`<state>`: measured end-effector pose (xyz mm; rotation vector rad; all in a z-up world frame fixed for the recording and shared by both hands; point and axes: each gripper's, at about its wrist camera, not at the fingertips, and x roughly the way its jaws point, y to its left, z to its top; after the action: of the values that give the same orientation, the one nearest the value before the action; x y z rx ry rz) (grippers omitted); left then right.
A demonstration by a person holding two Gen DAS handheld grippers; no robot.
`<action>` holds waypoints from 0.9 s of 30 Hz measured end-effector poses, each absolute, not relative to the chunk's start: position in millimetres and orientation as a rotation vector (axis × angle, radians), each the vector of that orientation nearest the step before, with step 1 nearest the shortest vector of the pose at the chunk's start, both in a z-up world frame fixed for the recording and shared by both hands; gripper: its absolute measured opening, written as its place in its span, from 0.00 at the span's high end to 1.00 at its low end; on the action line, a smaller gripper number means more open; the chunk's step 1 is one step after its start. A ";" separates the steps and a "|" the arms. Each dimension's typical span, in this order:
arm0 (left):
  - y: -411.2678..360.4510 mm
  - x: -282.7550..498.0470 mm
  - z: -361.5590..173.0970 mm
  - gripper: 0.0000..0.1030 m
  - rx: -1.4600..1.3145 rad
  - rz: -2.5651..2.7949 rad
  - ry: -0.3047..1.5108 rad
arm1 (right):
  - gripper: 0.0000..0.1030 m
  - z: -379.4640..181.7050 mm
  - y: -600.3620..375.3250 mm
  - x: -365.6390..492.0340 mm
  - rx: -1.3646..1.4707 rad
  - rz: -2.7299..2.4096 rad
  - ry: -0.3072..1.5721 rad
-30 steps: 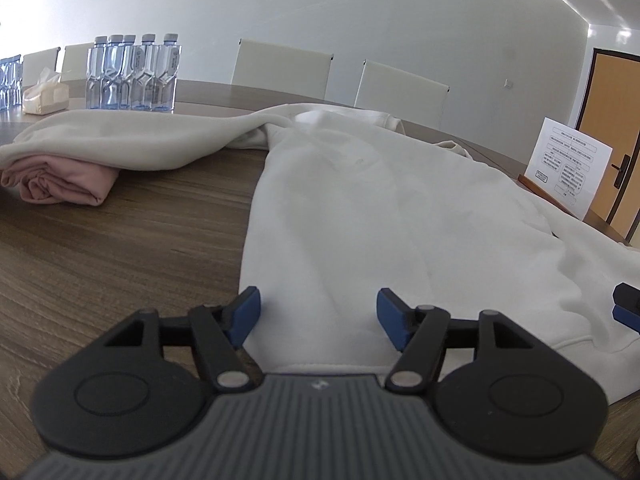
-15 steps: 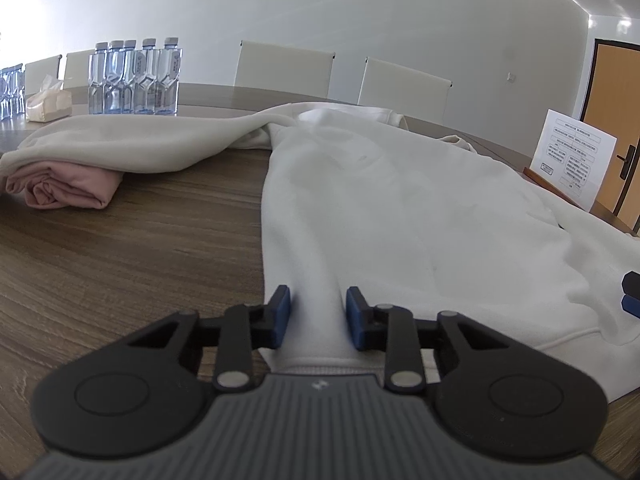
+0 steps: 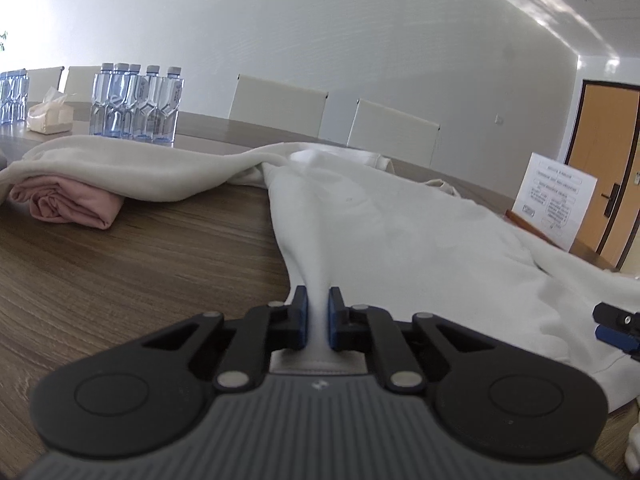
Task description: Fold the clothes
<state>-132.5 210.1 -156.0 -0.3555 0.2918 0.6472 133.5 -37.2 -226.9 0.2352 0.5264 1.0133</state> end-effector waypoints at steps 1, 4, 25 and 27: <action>210.5 -133.0 -155.4 0.92 -0.359 0.647 0.286 | 0.27 -226.3 -38.4 134.8 0.236 1.004 0.528; 213.0 -129.3 -156.9 0.92 -0.368 0.662 0.315 | 0.27 -224.5 -44.4 140.1 0.206 0.939 0.521; 211.4 -126.1 -159.4 0.92 -0.338 0.668 0.358 | 0.28 -226.6 -92.8 162.0 -0.008 0.645 0.480; 211.2 -126.0 -159.1 0.92 -0.339 0.669 0.358 | 0.28 -228.4 -87.9 161.7 -0.034 0.643 0.493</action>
<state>-126.0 211.2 -159.1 -0.3386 0.3583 0.6687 161.7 -87.9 -228.4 -0.0336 0.4927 0.6431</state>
